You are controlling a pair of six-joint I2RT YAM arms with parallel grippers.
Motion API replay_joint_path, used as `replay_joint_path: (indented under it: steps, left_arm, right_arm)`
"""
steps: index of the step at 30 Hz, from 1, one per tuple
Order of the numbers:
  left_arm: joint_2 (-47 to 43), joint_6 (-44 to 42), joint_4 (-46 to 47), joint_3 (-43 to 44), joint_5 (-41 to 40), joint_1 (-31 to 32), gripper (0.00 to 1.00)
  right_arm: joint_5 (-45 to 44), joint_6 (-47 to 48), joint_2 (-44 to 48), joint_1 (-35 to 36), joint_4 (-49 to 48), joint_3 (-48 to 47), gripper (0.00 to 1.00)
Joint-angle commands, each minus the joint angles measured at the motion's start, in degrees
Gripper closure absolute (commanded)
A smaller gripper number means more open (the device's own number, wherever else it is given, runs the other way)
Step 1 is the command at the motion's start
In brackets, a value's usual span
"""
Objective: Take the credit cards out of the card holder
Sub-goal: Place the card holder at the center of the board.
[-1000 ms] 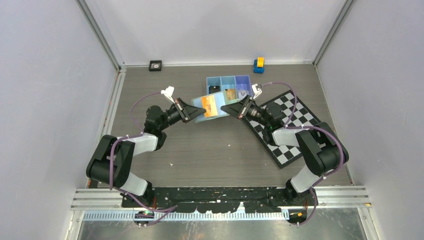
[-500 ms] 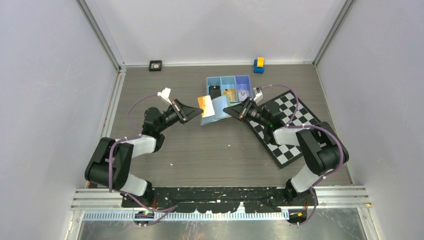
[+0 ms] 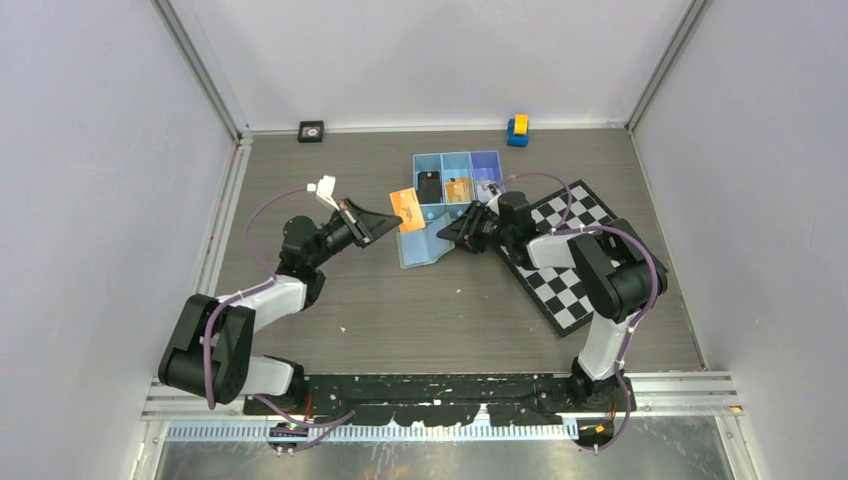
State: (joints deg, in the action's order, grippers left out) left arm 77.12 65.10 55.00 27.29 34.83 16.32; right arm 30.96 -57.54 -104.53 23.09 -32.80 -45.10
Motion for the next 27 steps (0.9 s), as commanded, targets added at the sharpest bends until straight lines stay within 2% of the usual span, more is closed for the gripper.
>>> replay_joint_path:
  steps: [1, 4, 7, 10, 13, 18, 27]
  left_arm:
    - [-0.8, -1.7, 0.2, -0.2, -0.5, -0.3, 1.0]
    - [-0.4, -1.4, 0.5, -0.1, -0.3, -0.3, 1.0]
    - [-0.5, -1.3, 0.7, -0.1, -0.2, -0.3, 1.0]
    - [-0.5, -1.4, 0.7, -0.1, -0.1, -0.3, 1.0]
    - [-0.1, -1.1, 1.1, 0.1, 0.6, -0.2, 1.0]
    - [1.7, 0.5, 4.1, 0.5, 2.0, 0.0, 1.0]
    - [5.9, 3.1, 9.8, 2.3, 5.1, 1.6, 1.0]
  right_arm:
    - [-3.9, 6.1, 2.2, 0.6, 10.3, -3.5, 0.5]
    - [-8.0, 10.2, 6.7, 0.5, 16.0, -3.5, 0.41]
    - [-11.9, 13.6, 11.7, 0.6, 20.4, -3.2, 0.41]
    - [-14.2, 15.1, 16.2, 0.6, 20.7, -1.9, 0.4]
    - [-12.8, 15.1, 19.8, 0.5, 15.0, 1.4, 0.41]
    - [-3.3, 11.6, 22.2, 0.6, -1.3, 6.4, 0.38]
    - [7.2, 2.2, 18.9, 1.4, -22.8, 8.1, 0.42]
